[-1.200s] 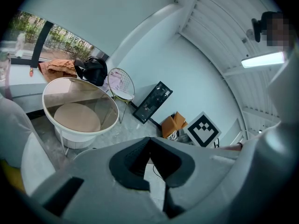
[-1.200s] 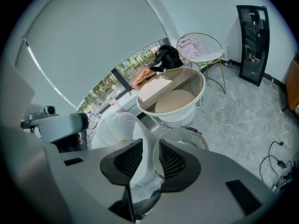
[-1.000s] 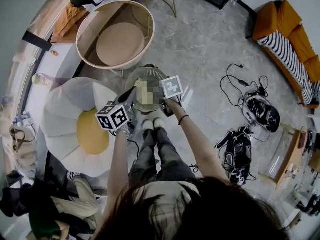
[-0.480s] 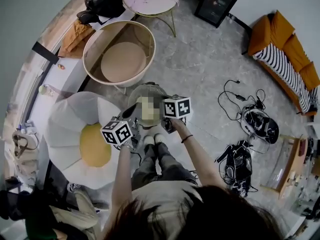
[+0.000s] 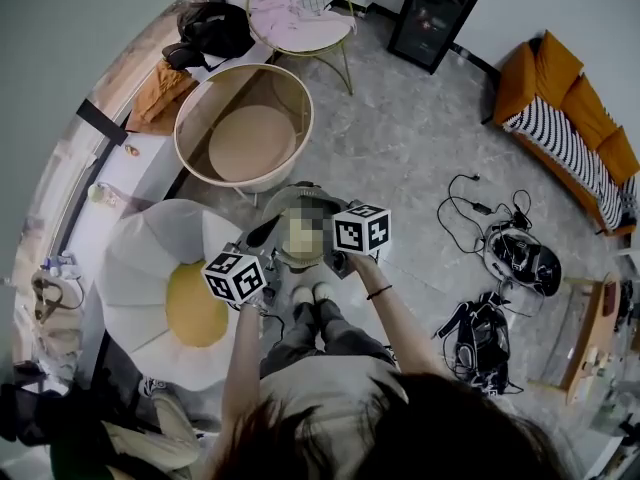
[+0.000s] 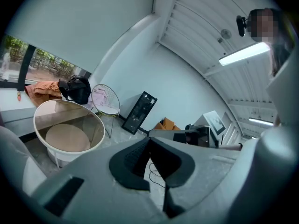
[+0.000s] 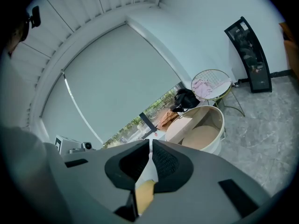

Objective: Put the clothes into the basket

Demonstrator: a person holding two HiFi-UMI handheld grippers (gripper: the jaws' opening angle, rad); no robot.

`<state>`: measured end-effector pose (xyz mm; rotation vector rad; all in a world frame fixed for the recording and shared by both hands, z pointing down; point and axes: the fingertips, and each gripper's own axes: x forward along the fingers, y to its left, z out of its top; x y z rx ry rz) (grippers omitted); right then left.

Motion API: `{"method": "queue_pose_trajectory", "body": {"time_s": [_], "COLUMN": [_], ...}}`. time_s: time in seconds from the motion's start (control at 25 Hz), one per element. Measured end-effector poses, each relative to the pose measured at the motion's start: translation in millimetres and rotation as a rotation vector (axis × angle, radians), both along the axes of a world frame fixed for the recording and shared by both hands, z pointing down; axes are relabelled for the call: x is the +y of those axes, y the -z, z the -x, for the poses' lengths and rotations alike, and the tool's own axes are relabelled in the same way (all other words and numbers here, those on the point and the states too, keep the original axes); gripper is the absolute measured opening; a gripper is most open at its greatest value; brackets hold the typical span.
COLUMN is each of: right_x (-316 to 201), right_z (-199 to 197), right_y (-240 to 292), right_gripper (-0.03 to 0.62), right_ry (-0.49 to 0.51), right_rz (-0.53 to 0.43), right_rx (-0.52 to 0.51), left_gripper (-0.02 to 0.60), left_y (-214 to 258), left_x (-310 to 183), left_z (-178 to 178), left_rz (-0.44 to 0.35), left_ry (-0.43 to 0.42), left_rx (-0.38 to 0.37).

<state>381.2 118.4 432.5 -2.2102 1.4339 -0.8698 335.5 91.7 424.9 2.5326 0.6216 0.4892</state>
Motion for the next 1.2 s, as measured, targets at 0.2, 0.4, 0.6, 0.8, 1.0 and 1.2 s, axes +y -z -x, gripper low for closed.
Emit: {"method": "queue_pose_trajectory", "body": {"time_s": [0.2,0.4,0.6,0.8,1.0,1.2], "right_x": [3.7,4.8,1.9,-2.7,-2.4,0.4], "right_z": [6.5,13.6,19.7,23.6,22.9,24.6], "right_y": [18.7,33.8,39.2,43.8,49.8,53.2], "right_gripper": [0.023,0.017,0.011,0.009,0.009,0.009], "right_ry": [0.003,0.02,0.053,0.072,0.071,0.075], "right_rz": [-0.044,-0.085,-0.064,-0.051,-0.07,-0.082], "right_rx": [0.04,0.08,0.153,0.196,0.203,0.209], "left_gripper": [0.011,0.011,0.011,0.011,0.011,0.011], "left_y": [15.2,21.0,23.7,28.1,33.6,34.9], "left_x": [1.9,0.4,1.4,1.1,-0.6,2.9], "left_z": [7.6,11.9,14.4,15.8,14.7,16.8], "left_rz": [-0.017,-0.026,-0.038,-0.048,-0.051,-0.056], "left_ry": [-0.025,-0.025,-0.03,-0.039,-0.03,-0.031], "left_rx": [0.037,0.059,0.074,0.09,0.101,0.106]}}
